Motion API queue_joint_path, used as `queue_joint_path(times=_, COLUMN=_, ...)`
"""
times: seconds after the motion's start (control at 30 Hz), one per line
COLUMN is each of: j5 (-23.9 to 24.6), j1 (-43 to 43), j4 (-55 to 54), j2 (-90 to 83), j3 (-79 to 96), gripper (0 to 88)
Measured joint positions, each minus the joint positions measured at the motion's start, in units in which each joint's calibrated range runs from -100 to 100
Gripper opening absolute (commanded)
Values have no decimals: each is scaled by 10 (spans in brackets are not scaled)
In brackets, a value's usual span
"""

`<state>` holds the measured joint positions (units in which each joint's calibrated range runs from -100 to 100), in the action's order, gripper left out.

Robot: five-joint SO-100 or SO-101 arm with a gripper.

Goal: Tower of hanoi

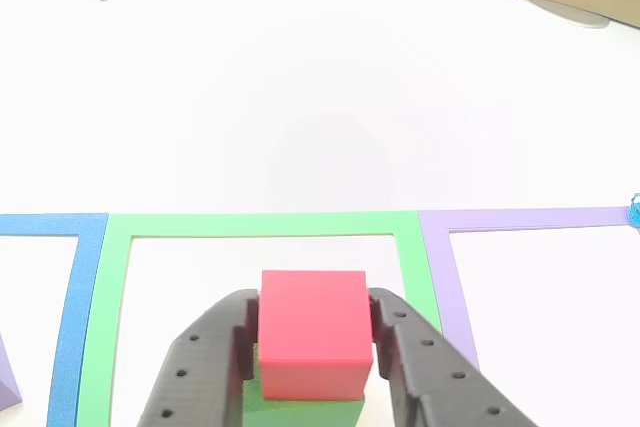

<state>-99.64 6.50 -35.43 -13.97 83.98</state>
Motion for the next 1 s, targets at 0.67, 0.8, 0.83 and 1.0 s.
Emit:
queue_joint_path(times=0.67, j5=0, j1=-16, j4=75, j2=-75, j3=-17, gripper=42)
queue_joint_path(times=0.8, j5=0, j1=-25, j4=198, j2=-147, j3=-62, gripper=41)
queue_joint_path(times=0.83, j5=0, j1=-28, j4=237, j2=-166, j3=-79, gripper=41)
queue_joint_path(times=1.0, j5=-4, j1=-46, j4=500, j2=-259, j3=-204, gripper=41)
